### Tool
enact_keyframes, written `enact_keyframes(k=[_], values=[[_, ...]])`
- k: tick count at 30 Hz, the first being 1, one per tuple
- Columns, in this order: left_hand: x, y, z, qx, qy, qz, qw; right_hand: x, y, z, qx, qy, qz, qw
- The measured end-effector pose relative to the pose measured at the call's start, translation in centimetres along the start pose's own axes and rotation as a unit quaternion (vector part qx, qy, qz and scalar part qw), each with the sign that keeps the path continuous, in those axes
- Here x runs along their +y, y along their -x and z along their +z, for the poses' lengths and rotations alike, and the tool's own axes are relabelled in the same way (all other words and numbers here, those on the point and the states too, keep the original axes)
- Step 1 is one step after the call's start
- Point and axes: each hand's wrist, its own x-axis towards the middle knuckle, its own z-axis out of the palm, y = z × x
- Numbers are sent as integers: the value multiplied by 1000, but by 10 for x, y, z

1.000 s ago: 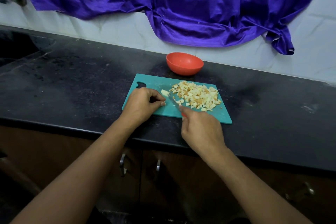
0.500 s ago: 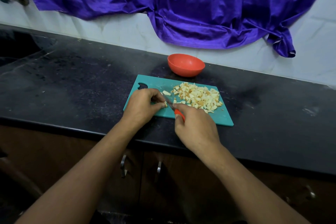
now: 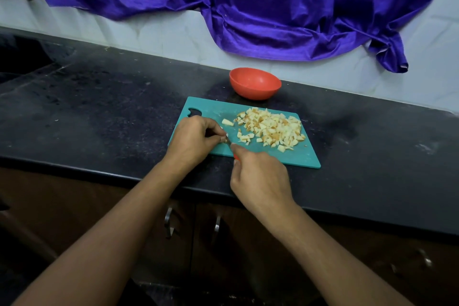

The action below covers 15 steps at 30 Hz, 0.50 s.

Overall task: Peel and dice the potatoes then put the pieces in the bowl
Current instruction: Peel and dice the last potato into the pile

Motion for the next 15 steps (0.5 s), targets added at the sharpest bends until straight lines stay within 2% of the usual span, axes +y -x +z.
enact_keyframes(k=[10,15], values=[[-1,1,-1,7,13,-22,1000,12,3,-3,-25,85,-22,996],[-1,1,-1,1,0,-27,1000,36,-1,-8,-17,78,27,996]])
